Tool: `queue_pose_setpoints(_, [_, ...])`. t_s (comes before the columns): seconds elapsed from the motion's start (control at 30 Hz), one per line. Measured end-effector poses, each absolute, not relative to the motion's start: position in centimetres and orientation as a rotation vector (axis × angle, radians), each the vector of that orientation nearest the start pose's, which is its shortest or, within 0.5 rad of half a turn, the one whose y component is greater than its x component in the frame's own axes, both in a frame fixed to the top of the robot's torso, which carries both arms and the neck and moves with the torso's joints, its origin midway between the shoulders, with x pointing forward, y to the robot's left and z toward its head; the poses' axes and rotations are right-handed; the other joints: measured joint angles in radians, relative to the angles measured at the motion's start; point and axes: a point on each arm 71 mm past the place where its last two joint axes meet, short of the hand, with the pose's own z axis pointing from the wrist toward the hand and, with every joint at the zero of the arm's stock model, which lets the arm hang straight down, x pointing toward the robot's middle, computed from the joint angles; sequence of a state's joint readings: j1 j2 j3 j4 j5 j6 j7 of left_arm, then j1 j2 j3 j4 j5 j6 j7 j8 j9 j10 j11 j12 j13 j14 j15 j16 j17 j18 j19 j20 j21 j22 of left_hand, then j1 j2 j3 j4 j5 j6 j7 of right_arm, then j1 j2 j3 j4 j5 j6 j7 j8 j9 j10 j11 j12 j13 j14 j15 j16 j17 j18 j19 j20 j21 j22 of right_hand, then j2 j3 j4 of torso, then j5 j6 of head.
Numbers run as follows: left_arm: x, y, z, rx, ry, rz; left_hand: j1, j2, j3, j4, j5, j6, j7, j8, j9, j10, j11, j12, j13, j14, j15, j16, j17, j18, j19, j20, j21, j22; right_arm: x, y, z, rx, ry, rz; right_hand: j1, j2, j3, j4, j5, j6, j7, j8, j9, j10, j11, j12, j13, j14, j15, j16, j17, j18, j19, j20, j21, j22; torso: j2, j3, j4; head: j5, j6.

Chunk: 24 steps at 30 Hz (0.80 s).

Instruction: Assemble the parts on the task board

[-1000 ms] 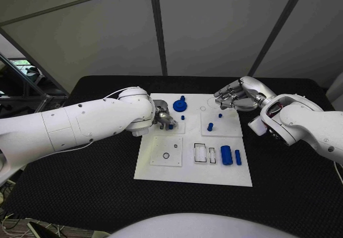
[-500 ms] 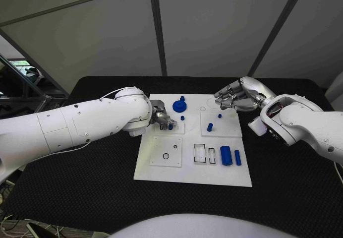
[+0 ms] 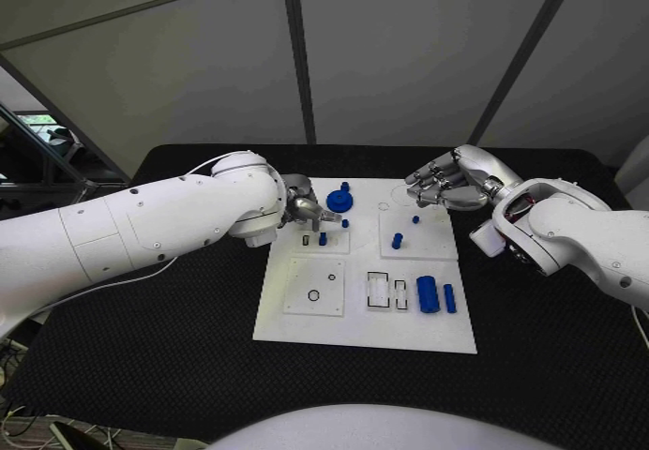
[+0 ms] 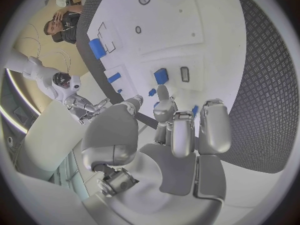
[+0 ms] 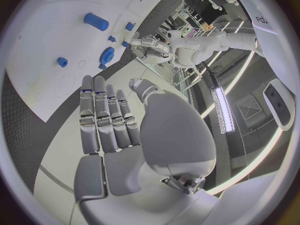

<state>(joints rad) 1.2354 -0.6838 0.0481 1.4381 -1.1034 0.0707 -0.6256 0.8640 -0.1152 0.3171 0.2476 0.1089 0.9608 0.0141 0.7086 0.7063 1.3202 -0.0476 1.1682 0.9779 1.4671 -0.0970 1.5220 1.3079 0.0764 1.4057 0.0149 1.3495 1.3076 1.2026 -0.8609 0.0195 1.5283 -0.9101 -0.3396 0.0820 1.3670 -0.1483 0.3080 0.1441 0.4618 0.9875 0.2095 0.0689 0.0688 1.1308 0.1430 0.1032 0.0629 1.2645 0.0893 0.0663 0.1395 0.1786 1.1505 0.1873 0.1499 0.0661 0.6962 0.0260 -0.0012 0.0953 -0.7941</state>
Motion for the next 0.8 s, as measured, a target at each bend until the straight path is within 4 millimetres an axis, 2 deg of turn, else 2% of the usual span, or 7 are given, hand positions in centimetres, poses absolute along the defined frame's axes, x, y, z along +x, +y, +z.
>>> queue_pose_setpoints(0.23, [51.7,17.6,-16.7,-0.282,2.152,-0.427,0.073,0.015,-0.069,0.02,0.004,-0.025,0.015,-0.009,-0.004,-0.046,0.01,-0.049,-0.066,0.0,0.0,-0.006,0.0,0.0,-0.032,0.006,-0.044,-0.015,49.3,-20.8,-15.8,0.304,1.629,1.042,0.0,0.0,0.0,0.0,0.0,0.0,0.0,0.0,0.0,0.0,0.0,0.0,0.0,-0.003,-0.004,0.0,0.0,0.0,0.0,0.0,-0.004,0.0,0.0,0.0007,0.0001,0.001,0.004])
queue_pose_setpoints(0.4, [52.5,18.9,-15.8,-0.311,2.135,-0.417,0.152,0.035,-0.104,0.016,0.011,-0.063,0.035,-0.042,-0.024,-0.128,0.028,-0.138,-0.184,-0.001,0.017,-0.055,0.0,0.0,-0.077,0.022,-0.109,-0.071,49.3,-20.9,-15.8,0.306,1.63,1.04,0.0,0.0,0.0,0.0,0.0,0.0,0.0,0.0,0.0,0.0,0.0,0.0,0.0,-0.003,-0.004,0.0,-0.001,0.0,0.0,0.0,-0.004,0.0,0.0,0.001,0.0001,0.001,0.009])
queue_pose_setpoints(0.5, [53.0,19.6,-15.4,-0.325,2.129,-0.409,0.184,0.045,-0.128,0.021,0.015,-0.094,0.052,-0.079,-0.053,-0.18,0.044,-0.195,-0.258,-0.001,0.031,-0.08,0.0,0.001,-0.104,0.032,-0.147,-0.103,49.3,-21.0,-15.8,0.308,1.63,1.038,0.0,0.0,0.0,0.0,0.0,0.0,0.0,0.0,0.0,0.0,0.0,0.0,0.0,-0.003,-0.004,0.0,-0.001,0.0,0.0,0.0,-0.004,0.0,0.0,0.001,-0.0001,0.0,0.011])
queue_pose_setpoints(0.53, [53.3,19.9,-15.3,-0.333,2.127,-0.404,0.189,0.05,-0.137,0.024,0.015,-0.098,0.056,-0.09,-0.065,-0.188,0.048,-0.203,-0.269,-0.001,0.037,-0.081,0.0,0.015,-0.107,0.036,-0.154,-0.107,49.3,-21.0,-15.8,0.308,1.63,1.039,0.0,0.0,0.0,0.0,0.0,0.0,0.0,0.0,0.0,0.0,0.0,0.0,0.0,-0.003,-0.004,0.0,-0.001,0.0,0.0,0.0,-0.004,0.0,0.0,0.001,-0.0005,-0.001,0.012])
queue_pose_setpoints(0.57, [53.5,20.2,-15.2,-0.339,2.126,-0.399,0.194,0.048,-0.142,0.029,0.015,-0.102,0.06,-0.099,-0.074,-0.191,0.052,-0.206,-0.276,-0.002,0.038,-0.081,0.0,0.054,-0.11,0.038,-0.157,-0.109,49.3,-21.0,-15.8,0.308,1.63,1.039,0.0,0.0,0.0,0.0,0.0,0.0,0.0,0.0,0.0,0.0,0.0,0.0,0.0,-0.003,-0.004,0.0,-0.001,0.0,0.0,0.0,-0.004,0.0,0.0,0.001,-0.0006,-0.002,0.013])
queue_pose_setpoints(0.7, [54.7,21.2,-14.9,-0.373,2.127,-0.379,0.202,0.055,-0.186,0.038,0.015,-0.12,0.078,-0.143,-0.12,-0.223,0.066,-0.233,-0.317,-0.002,0.049,-0.091,0.0,0.054,-0.124,0.052,-0.18,-0.125,49.3,-21.1,-15.8,0.309,1.63,1.037,0.0,0.0,0.0,0.0,0.0,0.0,0.0,0.0,0.0,0.0,0.0,0.0,0.0,-0.003,-0.004,0.0,-0.001,0.0,0.0,0.0,-0.004,0.0,0.001,0.0009,-0.001,-0.007,0.019])
queue_pose_setpoints(0.8, [55.7,21.3,-14.9,-0.388,2.142,-0.369,0.202,0.055,-0.215,0.041,0.015,-0.123,0.081,-0.158,-0.143,-0.232,0.075,-0.237,-0.327,-0.002,0.056,-0.101,0.0,0.053,-0.132,0.06,-0.201,-0.141,49.3,-21.1,-15.8,0.31,1.631,1.037,0.0,0.0,0.0,0.0,0.0,0.0,0.0,0.0,0.0,0.0,0.0,0.0,0.0,-0.003,-0.003,0.0,-0.001,0.0,0.0,0.0,-0.004,0.0,0.001,0.0008,-0.0011,-0.009,0.022])
